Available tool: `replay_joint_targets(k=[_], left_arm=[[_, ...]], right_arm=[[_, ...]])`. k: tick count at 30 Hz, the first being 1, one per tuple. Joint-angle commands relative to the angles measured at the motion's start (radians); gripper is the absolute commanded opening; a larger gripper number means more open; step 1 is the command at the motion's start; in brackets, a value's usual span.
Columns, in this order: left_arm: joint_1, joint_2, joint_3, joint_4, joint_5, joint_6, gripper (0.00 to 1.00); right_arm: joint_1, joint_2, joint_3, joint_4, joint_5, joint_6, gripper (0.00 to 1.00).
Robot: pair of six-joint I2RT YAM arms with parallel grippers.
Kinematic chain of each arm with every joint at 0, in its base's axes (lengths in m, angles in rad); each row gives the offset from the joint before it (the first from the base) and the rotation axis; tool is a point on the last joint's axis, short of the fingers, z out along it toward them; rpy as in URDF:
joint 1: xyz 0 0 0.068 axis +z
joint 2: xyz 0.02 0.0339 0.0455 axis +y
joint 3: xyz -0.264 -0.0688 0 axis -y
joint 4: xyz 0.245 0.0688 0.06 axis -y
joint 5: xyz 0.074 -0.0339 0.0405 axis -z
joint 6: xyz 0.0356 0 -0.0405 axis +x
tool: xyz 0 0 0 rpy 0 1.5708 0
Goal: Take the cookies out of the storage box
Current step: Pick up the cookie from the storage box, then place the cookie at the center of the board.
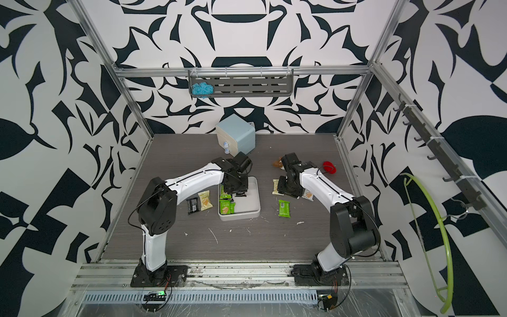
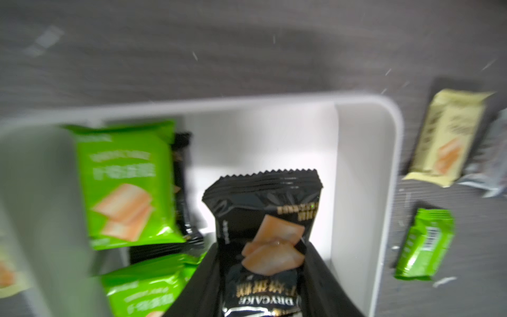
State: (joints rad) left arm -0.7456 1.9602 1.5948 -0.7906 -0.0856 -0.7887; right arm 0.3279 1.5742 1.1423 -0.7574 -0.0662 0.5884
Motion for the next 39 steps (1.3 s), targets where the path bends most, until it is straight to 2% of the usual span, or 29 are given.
replay_joint_targets(k=[1, 11, 20, 30, 39], left_arm=[[0.062, -0.084, -0.027, -0.052, -0.009, 0.043, 0.44], [0.317, -0.236, -0.194, -0.07, -0.029, 0.123, 0.44], [0.504, -0.243, -0.345, 0.022, -0.011, 0.178, 0.45], [0.595, -0.139, -0.344, 0.081, -0.031, 0.28, 0.45], [0.604, -0.069, -0.33, 0.13, -0.02, 0.315, 0.47]], right_arm=[[0.034, 0.024, 0.063, 0.038, -0.008, 0.048, 0.42], [0.118, 0.227, 0.289, 0.04, -0.019, 0.065, 0.42], [0.128, 0.316, 0.393, 0.03, -0.024, 0.065, 0.42], [0.128, 0.316, 0.372, 0.03, -0.015, 0.071, 0.42], [0.128, 0.273, 0.351, 0.011, 0.005, 0.07, 0.43]])
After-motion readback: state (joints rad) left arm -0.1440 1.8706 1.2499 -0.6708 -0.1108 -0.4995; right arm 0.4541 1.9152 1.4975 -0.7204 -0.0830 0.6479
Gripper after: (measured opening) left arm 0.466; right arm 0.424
